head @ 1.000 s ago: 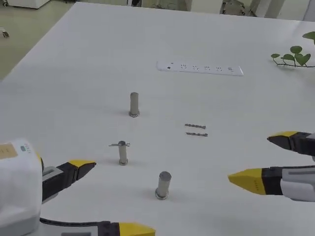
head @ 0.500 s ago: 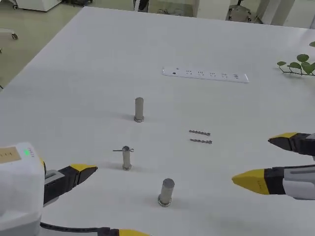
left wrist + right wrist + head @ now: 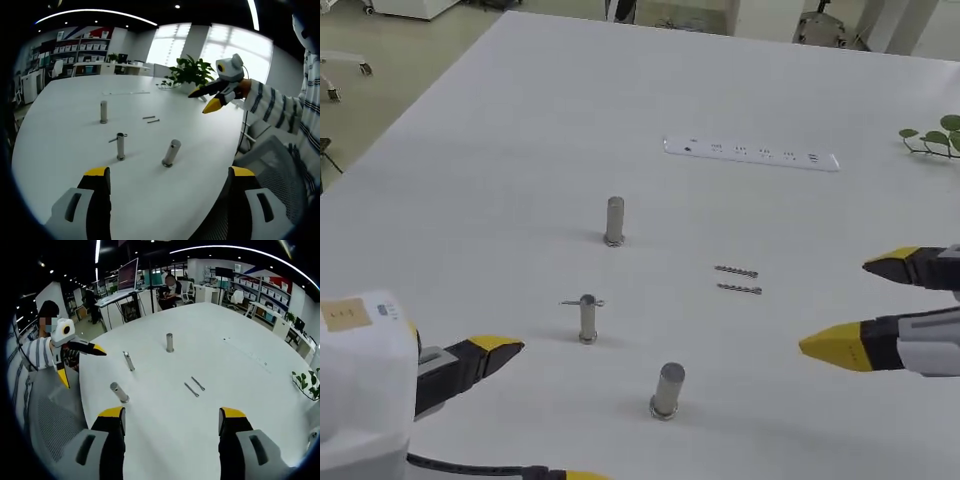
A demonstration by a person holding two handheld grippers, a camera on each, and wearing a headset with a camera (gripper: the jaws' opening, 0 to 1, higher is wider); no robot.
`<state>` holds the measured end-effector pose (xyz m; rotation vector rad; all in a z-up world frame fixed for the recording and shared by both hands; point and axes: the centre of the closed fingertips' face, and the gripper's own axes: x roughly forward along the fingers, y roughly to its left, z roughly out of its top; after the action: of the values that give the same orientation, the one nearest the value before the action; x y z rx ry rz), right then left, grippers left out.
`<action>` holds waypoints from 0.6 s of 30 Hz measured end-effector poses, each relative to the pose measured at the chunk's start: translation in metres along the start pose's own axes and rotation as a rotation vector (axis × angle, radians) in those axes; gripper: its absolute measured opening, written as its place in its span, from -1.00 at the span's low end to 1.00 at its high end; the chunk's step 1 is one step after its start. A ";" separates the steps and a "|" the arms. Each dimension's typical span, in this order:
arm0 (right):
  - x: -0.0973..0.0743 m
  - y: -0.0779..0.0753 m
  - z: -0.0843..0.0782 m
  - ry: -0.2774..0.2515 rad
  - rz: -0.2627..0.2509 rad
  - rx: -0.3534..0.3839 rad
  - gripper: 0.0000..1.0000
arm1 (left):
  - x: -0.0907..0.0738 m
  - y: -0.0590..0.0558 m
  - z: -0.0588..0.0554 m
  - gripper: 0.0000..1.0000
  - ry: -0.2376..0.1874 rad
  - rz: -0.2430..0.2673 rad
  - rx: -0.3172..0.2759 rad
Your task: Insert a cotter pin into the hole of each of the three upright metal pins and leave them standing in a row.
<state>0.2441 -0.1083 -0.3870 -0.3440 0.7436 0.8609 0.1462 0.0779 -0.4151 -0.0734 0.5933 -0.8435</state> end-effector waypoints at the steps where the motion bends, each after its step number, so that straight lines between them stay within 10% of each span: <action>1: 0.001 -0.001 0.001 0.004 0.003 -0.007 0.48 | 0.000 0.000 0.000 0.93 0.000 0.001 -0.001; 18: 0.020 -0.005 0.011 0.071 0.034 -0.120 0.39 | -0.002 0.002 -0.001 0.91 0.003 0.000 0.001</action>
<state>0.2617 -0.0943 -0.3936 -0.4720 0.7671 0.9313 0.1459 0.0806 -0.4150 -0.0714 0.5957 -0.8439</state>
